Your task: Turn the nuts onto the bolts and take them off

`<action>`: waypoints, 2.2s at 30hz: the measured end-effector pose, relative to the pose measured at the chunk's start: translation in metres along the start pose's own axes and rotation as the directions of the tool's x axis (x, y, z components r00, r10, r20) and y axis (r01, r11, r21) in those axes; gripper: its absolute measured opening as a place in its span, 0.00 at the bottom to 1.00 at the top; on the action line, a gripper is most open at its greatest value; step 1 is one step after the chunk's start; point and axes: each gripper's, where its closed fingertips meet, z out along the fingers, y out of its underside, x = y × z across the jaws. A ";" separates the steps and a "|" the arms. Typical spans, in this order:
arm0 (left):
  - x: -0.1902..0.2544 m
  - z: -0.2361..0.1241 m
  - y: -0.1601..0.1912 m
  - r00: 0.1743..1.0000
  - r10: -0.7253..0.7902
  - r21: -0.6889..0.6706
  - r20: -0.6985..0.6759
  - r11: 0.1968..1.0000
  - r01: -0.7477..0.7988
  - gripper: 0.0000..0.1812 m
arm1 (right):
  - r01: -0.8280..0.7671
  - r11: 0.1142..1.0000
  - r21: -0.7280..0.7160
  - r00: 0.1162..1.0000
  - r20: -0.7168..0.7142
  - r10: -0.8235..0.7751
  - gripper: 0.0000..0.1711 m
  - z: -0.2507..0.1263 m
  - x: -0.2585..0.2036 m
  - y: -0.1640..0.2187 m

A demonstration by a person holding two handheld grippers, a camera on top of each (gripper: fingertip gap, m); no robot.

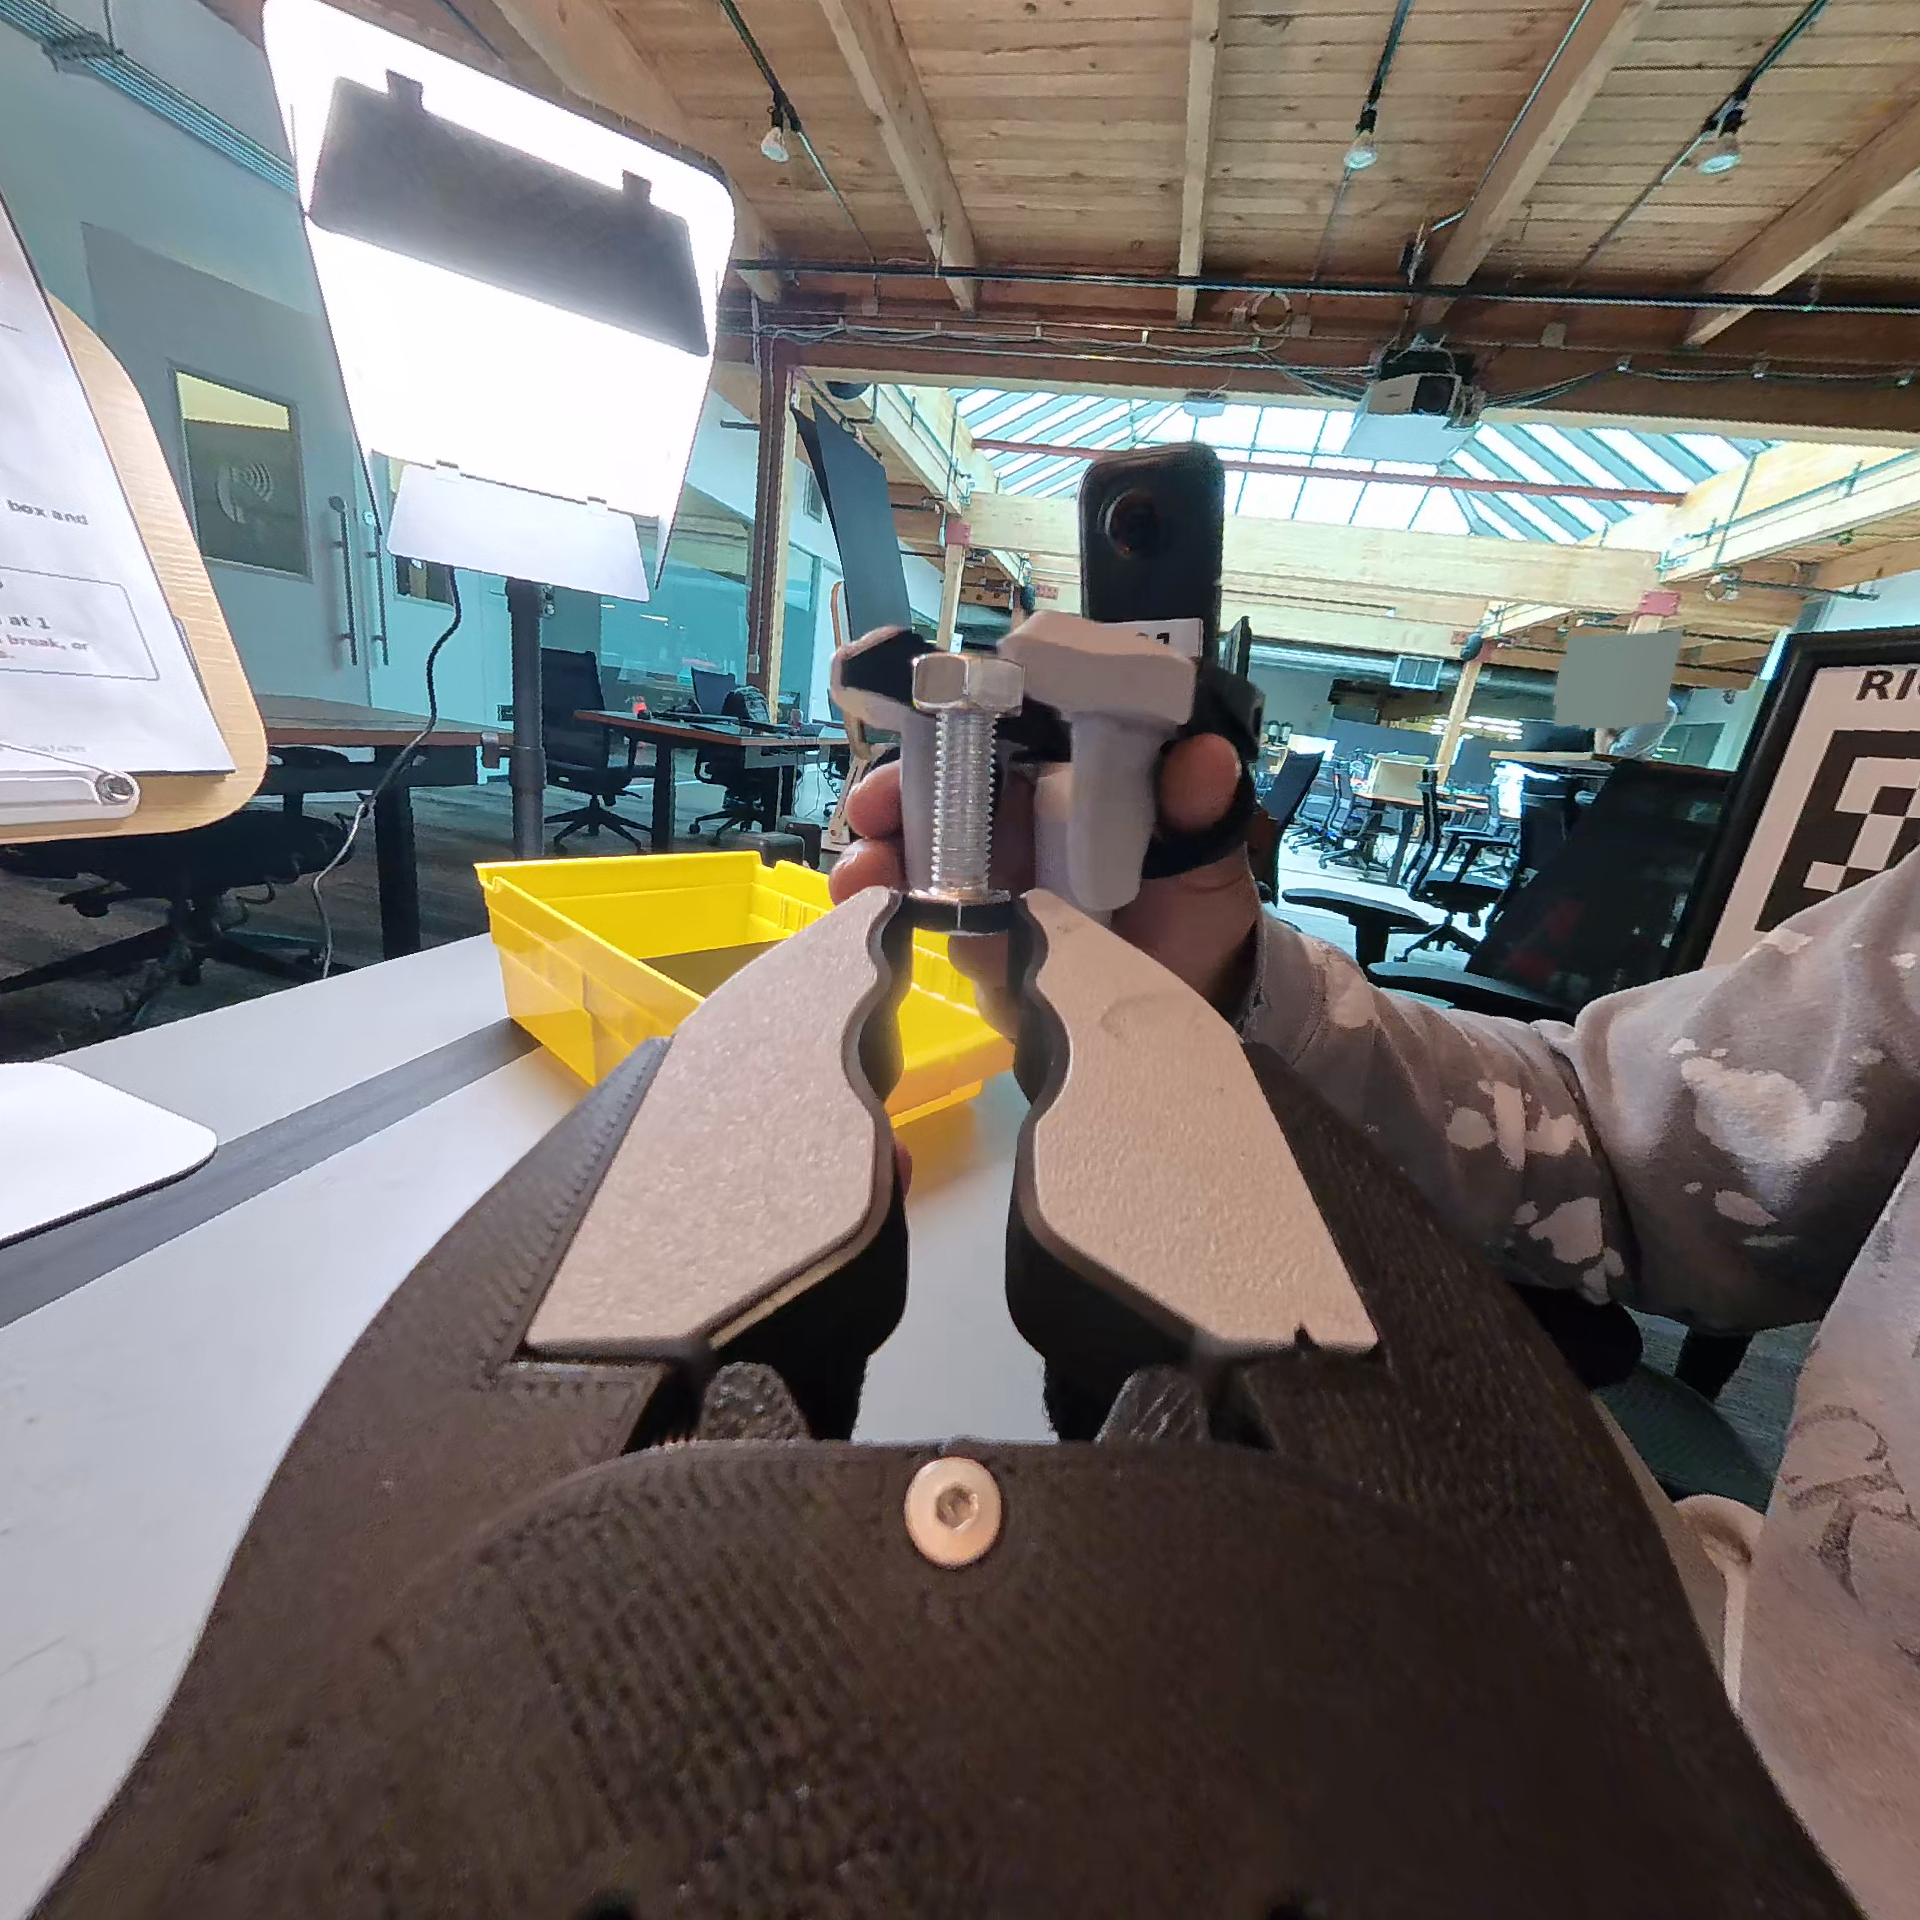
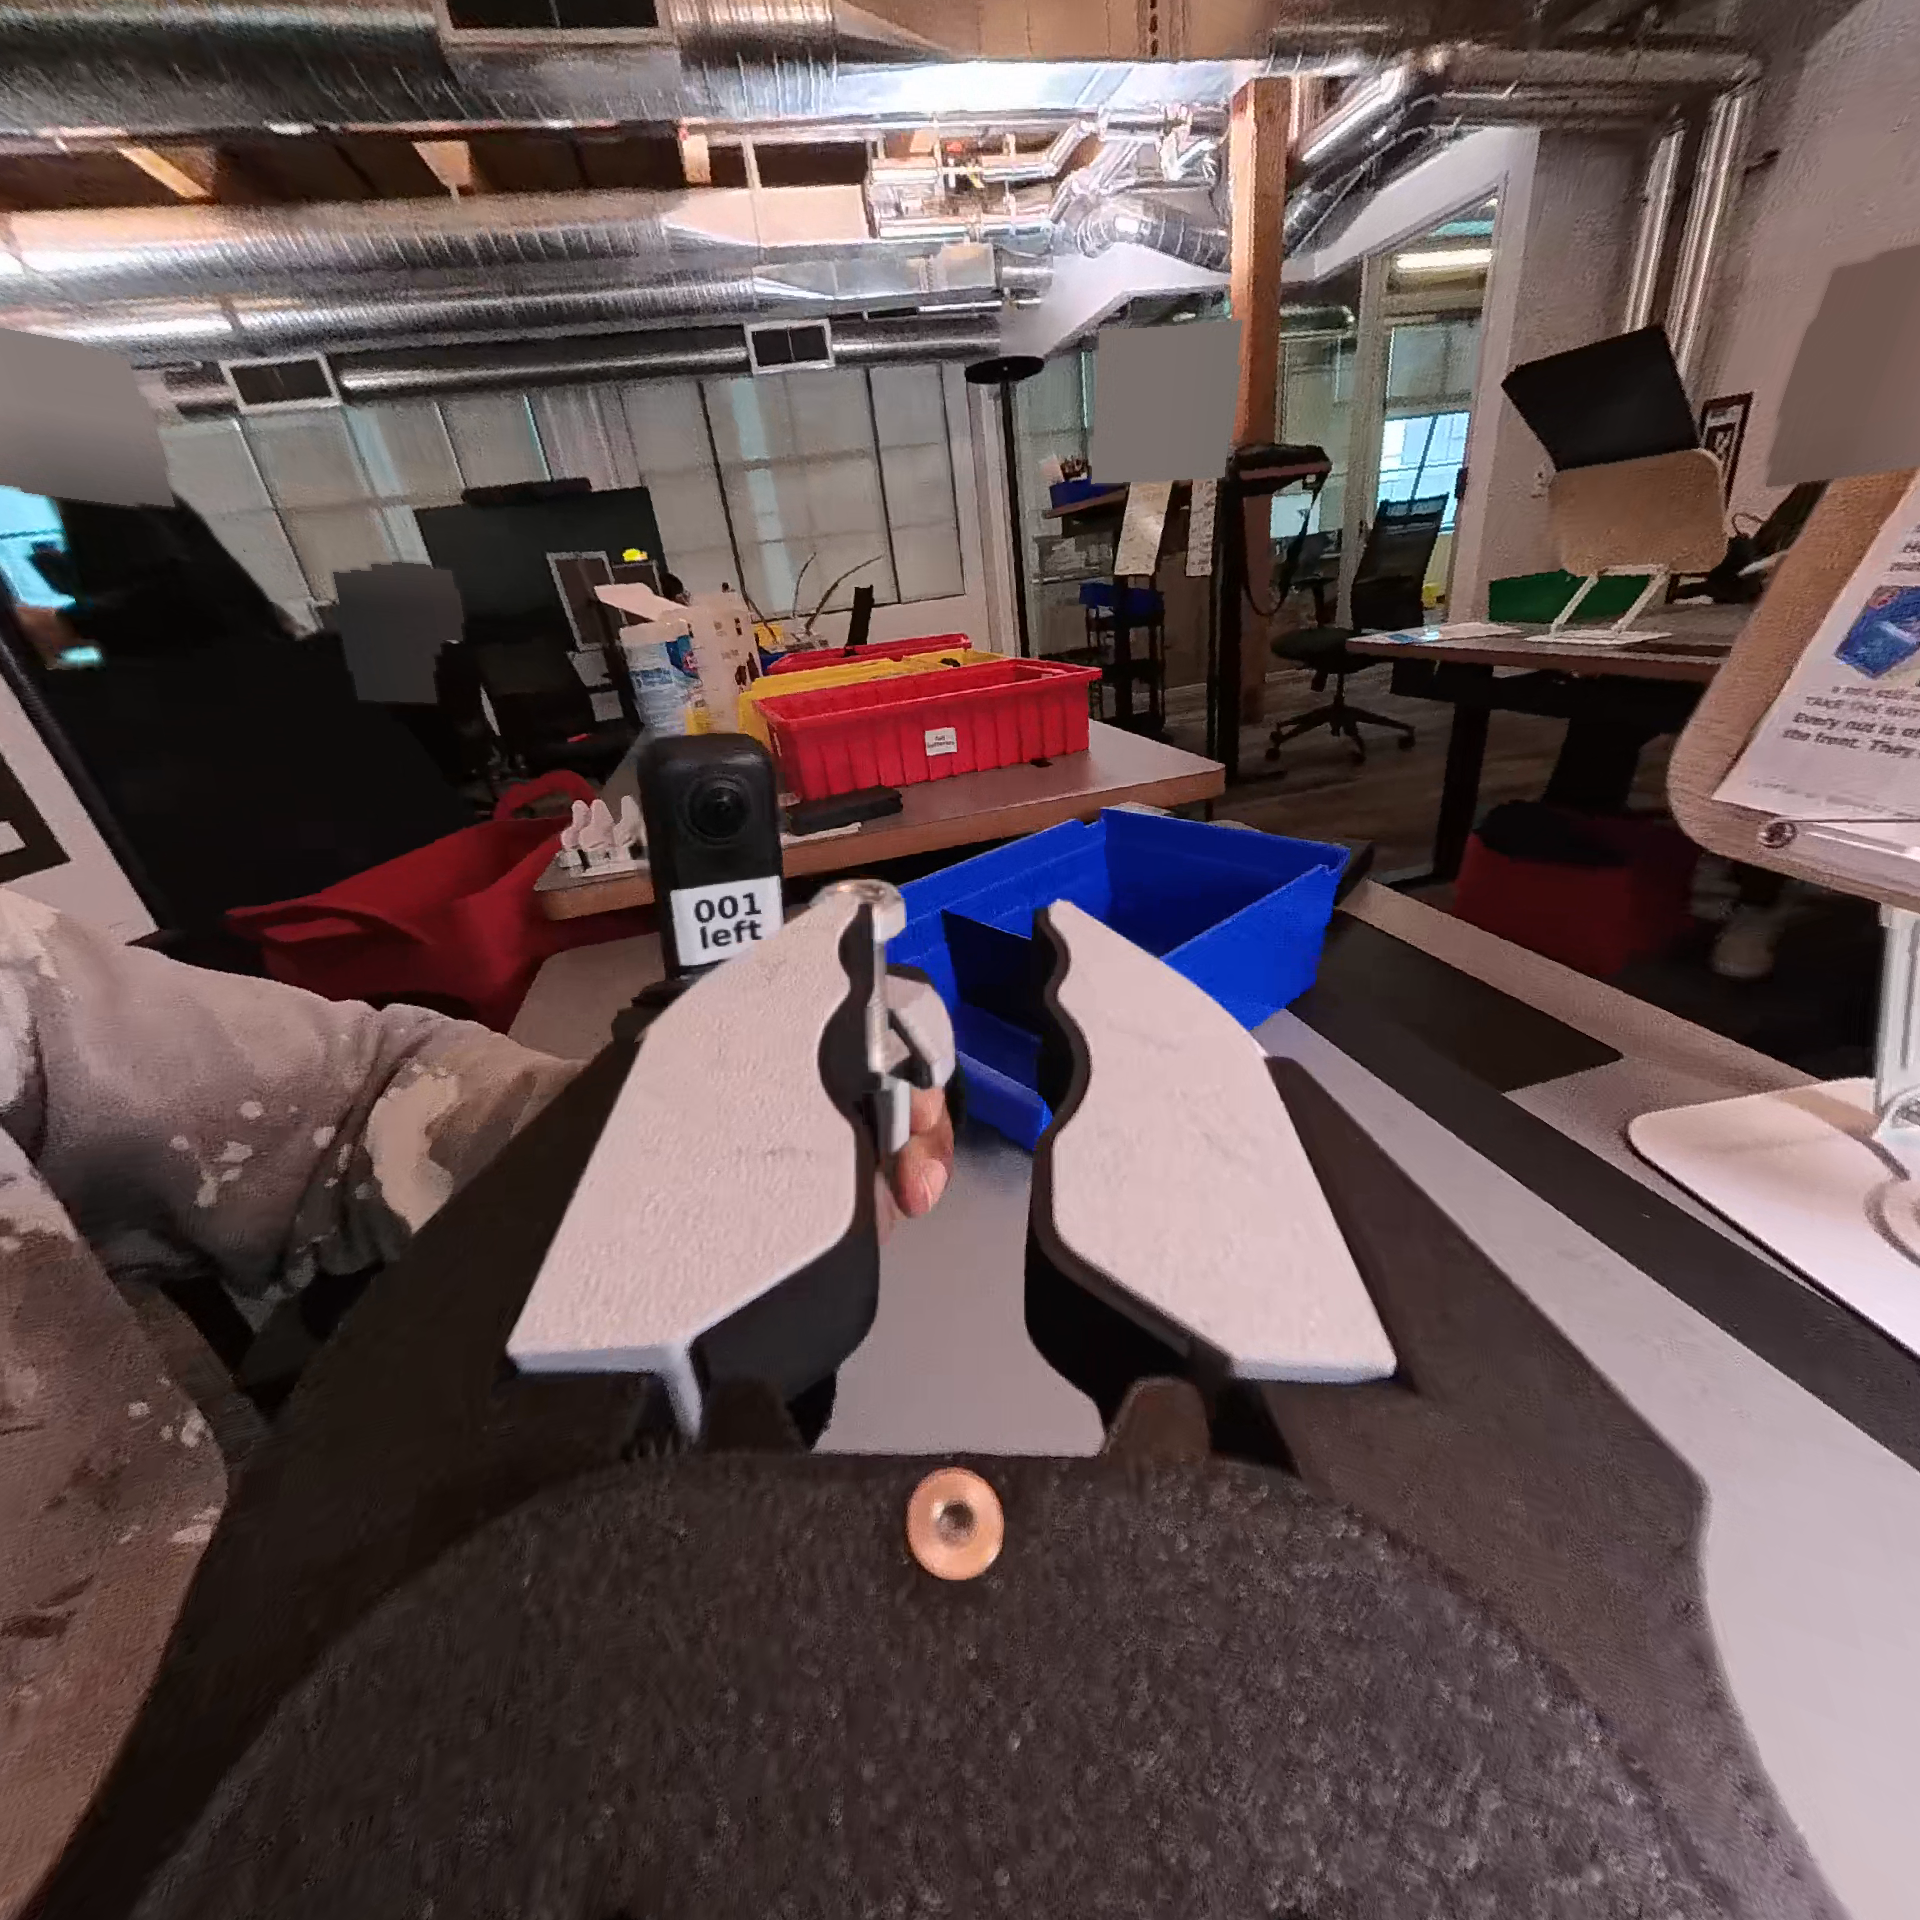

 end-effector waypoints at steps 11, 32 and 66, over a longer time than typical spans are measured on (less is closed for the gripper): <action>0.001 0.000 0.000 1.000 0.003 -0.002 -0.004 1.000 -0.003 0.10 | 0.002 1.000 0.002 1.000 -0.017 -0.002 0.15 -0.002 0.004 -0.001; -0.003 0.003 0.015 1.000 -0.001 -0.052 0.007 0.999 0.002 0.10 | 0.114 0.994 0.004 0.991 -0.073 -0.113 0.10 -0.023 0.015 -0.032; -0.007 0.003 0.022 0.999 0.026 -0.098 0.047 0.995 -0.021 0.10 | -0.462 0.401 -0.791 0.787 -0.574 -0.227 0.13 -0.204 0.237 0.183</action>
